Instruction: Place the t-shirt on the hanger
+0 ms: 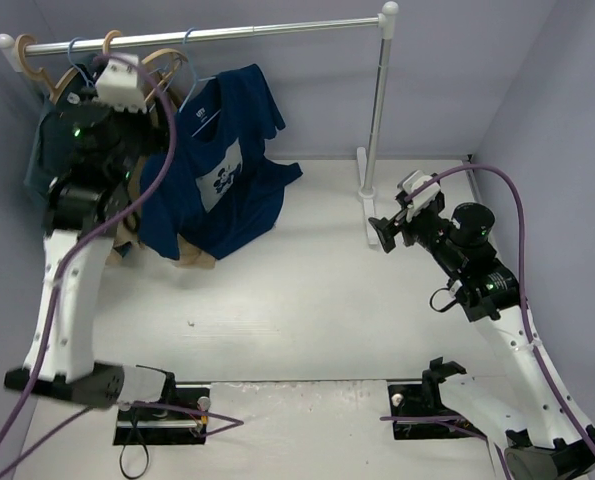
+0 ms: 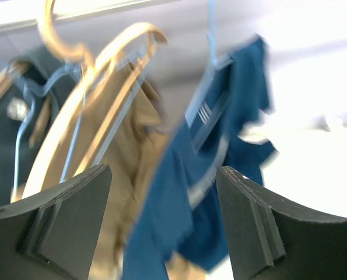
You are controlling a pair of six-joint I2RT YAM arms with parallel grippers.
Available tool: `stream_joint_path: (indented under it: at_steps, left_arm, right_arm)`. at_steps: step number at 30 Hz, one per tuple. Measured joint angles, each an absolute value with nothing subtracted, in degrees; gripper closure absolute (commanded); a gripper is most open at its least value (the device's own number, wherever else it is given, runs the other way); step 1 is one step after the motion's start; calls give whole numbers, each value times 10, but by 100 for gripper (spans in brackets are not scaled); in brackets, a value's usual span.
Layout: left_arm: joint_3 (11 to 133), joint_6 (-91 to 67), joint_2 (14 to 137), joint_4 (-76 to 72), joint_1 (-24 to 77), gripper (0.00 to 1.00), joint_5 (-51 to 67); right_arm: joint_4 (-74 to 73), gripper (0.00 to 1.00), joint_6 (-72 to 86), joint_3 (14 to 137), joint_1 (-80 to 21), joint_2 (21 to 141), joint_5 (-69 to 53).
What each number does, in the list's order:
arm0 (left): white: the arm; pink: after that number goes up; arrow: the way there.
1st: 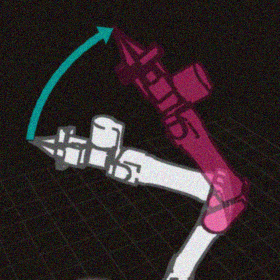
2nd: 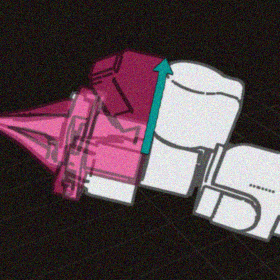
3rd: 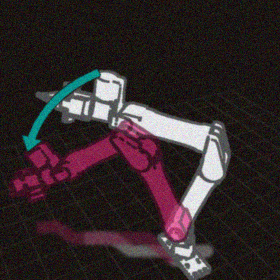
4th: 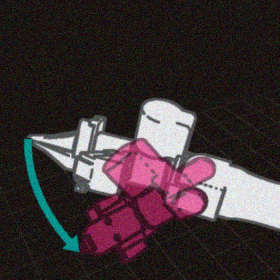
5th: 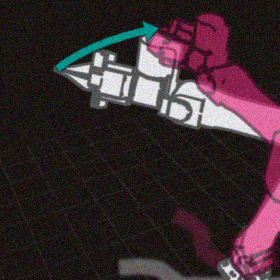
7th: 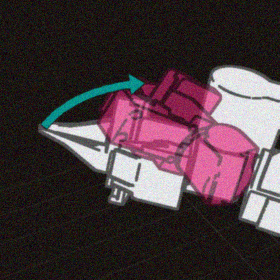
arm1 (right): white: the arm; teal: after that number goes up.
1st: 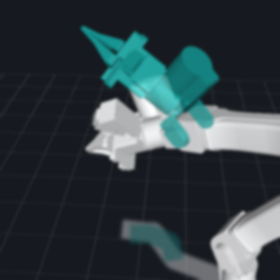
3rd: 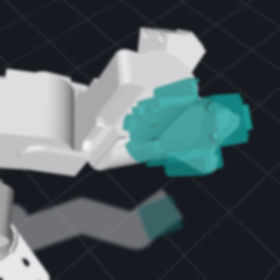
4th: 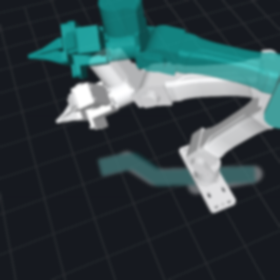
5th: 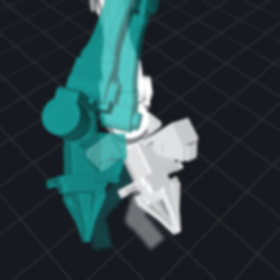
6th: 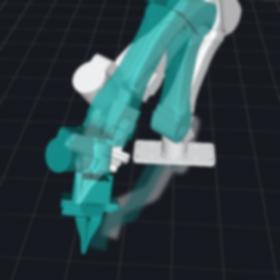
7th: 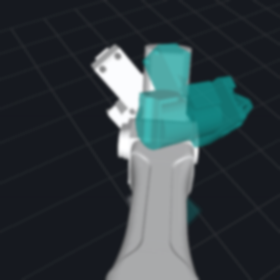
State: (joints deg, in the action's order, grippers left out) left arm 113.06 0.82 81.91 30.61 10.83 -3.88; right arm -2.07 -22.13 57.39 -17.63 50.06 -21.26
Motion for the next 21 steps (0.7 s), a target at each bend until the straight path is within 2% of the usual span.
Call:
stream_joint_path:
  at_steps: [2,6,12,16,21]
  left_arm:
    - [1067,-10,739,314,118,27,-29]
    - [888,-74,572,326,147,27,-14]
    - [663,-161,376,459,182,26,-22]
    - [595,-183,299,547,198,26,-52]
    - [584,-192,227,601,230,26,-107]
  right_arm:
    - [-28,0,-218,575,-176,497,-209]
    - [-50,0,-206,575,-177,466,-189]
    - [-51,0,-149,518,-177,362,-137]
    - [-54,0,-86,462,-177,295,-105]
    - [-81,0,-15,413,-177,223,-79]
